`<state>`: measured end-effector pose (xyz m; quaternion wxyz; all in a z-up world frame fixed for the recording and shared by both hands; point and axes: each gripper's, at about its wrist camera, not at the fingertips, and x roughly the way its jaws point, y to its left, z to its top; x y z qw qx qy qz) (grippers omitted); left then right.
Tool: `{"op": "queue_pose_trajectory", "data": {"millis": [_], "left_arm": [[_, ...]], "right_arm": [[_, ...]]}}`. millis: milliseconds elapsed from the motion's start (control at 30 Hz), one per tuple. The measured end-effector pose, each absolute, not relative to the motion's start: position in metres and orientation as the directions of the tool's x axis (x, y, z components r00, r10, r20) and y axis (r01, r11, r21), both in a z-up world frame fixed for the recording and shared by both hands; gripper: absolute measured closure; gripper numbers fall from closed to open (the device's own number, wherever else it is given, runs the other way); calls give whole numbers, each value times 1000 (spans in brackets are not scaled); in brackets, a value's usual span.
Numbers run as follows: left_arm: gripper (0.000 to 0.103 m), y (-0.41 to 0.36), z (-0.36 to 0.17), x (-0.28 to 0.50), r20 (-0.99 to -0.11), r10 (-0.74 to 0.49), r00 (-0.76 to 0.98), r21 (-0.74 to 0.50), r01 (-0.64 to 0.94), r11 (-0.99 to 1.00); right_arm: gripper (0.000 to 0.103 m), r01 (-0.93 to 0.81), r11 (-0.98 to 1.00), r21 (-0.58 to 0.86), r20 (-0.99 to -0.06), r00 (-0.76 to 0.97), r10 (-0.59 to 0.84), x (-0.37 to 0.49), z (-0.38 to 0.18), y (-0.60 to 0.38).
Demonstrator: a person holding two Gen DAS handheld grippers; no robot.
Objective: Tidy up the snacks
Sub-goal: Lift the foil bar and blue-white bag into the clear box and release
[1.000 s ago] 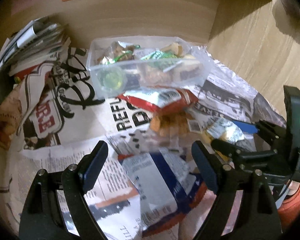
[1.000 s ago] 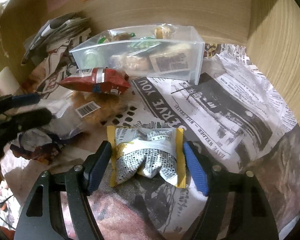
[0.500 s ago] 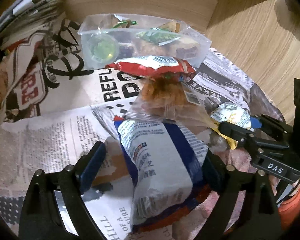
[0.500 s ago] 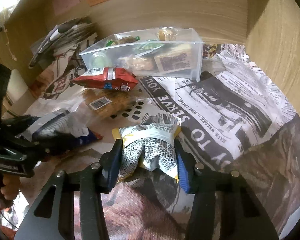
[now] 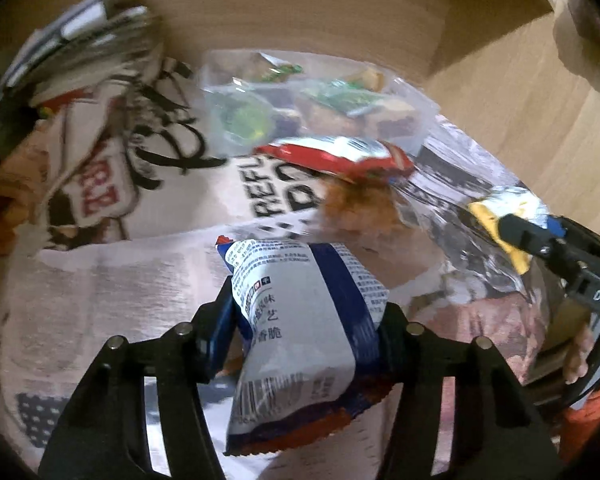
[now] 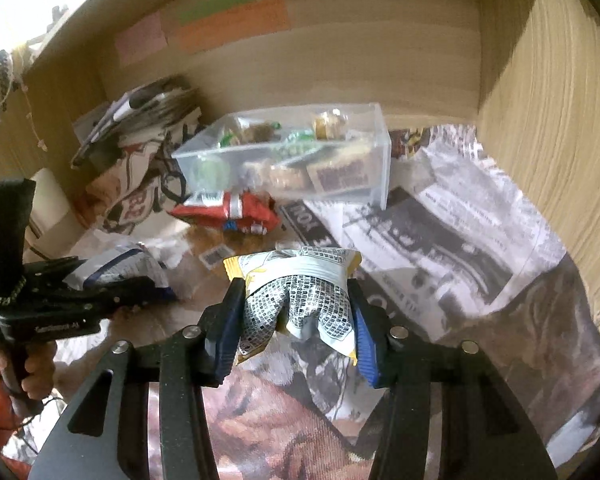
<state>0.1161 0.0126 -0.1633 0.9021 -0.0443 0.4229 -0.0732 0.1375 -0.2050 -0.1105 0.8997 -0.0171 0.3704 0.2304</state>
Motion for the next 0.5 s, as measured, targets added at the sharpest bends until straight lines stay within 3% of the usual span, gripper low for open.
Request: {"op": "queue_pose_trajectory", "data": {"millis": [233, 500], "left_arm": [[46, 42, -137, 119, -713, -86, 696, -98, 23, 995], [46, 48, -93, 138, -637, -92, 766, -99, 37, 994]], "right_arm": [[58, -444, 885, 138, -634, 647, 423, 147, -93, -200], [58, -467, 875, 126, -586, 677, 446, 169, -69, -186]]}}
